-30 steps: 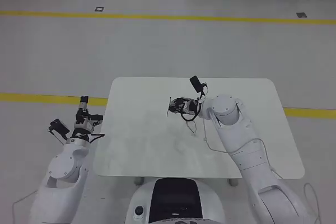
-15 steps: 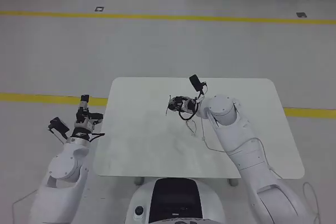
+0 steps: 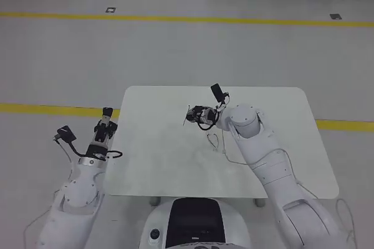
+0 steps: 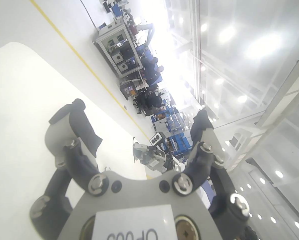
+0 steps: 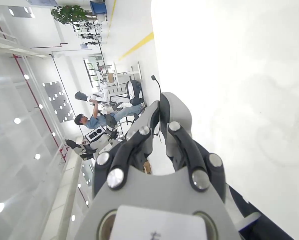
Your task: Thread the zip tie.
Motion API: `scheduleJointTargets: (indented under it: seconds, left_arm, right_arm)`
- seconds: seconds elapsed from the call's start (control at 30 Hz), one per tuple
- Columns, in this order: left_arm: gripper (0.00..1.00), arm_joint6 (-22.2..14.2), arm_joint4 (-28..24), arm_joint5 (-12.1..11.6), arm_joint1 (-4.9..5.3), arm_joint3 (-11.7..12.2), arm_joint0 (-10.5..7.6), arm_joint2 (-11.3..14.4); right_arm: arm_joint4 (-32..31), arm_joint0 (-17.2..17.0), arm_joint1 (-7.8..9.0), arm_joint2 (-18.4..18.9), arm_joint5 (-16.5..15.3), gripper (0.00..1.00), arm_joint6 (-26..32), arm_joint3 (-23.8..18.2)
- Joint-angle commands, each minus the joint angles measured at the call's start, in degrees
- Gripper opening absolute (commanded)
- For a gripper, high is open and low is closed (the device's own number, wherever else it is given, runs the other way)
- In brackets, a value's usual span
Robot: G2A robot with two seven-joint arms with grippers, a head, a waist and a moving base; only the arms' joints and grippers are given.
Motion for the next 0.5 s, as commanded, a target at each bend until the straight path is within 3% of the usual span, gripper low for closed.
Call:
scheduleJointTargets:
  seconds: [0.0,0.07,0.2,0.3,0.33,0.47]
  left_arm:
    - [1.0,0.23,11.61,-2.87,0.28,-0.13,-0.36,-0.09]
    - [1.0,1.99,22.58,-5.2,0.54,0.21,-0.37,-0.29]
    - [1.0,7.92,47.68,-5.01,0.99,0.96,-0.5,-0.01]
    - [1.0,13.48,68.8,-3.28,1.46,2.12,-0.72,1.08]
    - [1.0,17.12,75.4,1.08,1.45,3.57,-1.11,1.02]
    - [1.0,17.12,75.4,1.08,1.45,3.57,-1.11,1.02]
  right_arm:
    - [0.42,-0.61,0.0,-0.05,-0.29,0.0,-0.79,-0.22]
    - [1.15,-0.97,0.05,0.18,0.01,0.0,-1.89,-0.36]
    - [2.33,-0.75,0.07,0.59,0.01,0.0,-3.21,0.9]
    - [4.44,0.08,-0.12,1.18,0.01,0.0,-4.11,3.94]
    - [5.19,0.55,-0.21,1.26,0.01,0.0,-4.19,4.79]
    - [5.19,0.55,-0.21,1.26,0.01,0.0,-4.19,4.79]
